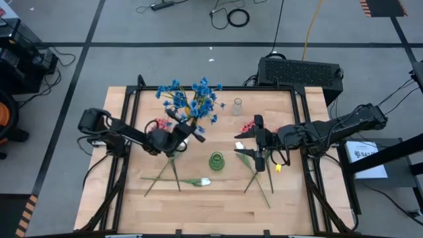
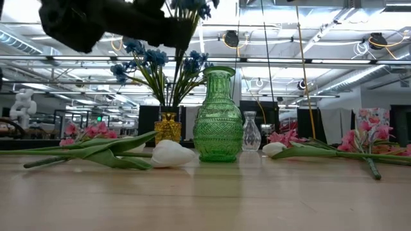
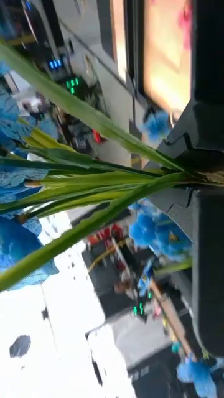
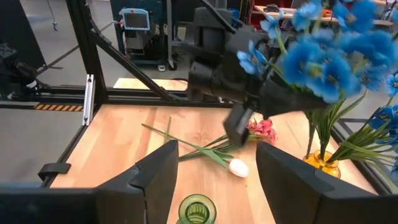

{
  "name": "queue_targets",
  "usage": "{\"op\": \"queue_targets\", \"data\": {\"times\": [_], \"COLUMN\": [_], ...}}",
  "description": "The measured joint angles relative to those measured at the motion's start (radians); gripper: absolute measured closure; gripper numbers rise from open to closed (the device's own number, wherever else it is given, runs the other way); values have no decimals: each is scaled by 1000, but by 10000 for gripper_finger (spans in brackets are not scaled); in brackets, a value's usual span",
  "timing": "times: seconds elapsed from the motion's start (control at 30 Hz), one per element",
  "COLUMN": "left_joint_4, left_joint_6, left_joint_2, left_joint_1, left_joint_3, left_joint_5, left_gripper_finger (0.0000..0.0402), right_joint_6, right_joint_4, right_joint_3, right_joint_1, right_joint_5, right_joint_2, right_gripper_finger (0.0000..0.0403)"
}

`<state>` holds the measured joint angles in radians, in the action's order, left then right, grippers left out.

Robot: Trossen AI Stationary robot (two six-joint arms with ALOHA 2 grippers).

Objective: Sort flowers into vase by color
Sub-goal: Put the blue flowers into the yellow vase

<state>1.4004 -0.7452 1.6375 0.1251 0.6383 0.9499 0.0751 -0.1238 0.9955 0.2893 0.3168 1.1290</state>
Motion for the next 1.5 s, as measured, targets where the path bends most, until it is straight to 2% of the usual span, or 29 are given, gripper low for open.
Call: {"op": "queue_targets", "data": {"times": [0.13, 0.37, 0.53, 1.13, 1.5], "left_joint_4": [34, 33, 31, -20, -102], "left_joint_6": [-25, -23, -49, 43, 165], "left_joint_2": [31, 43, 43, 77, 78], "left_joint_1": [-41, -95, -115, -163, -187], "left_joint_3": [0, 1, 1, -4, -5], "left_joint_5": [1, -88, -101, -101, -39], "left_gripper_finger": [384, 384, 384, 384, 384], "right_joint_6": [-36, -61, -60, -42, -38], "right_joint_4": [0, 0, 0, 0, -1], "right_joint_3": [0, 0, 0, 0, 0], "right_joint_1": [0, -1, -1, -1, -1], "right_joint_5": [0, 0, 0, 0, 0], "right_joint_2": [0, 0, 0, 0, 1], "right_gripper_finger": [195, 195, 195, 195, 195]}}
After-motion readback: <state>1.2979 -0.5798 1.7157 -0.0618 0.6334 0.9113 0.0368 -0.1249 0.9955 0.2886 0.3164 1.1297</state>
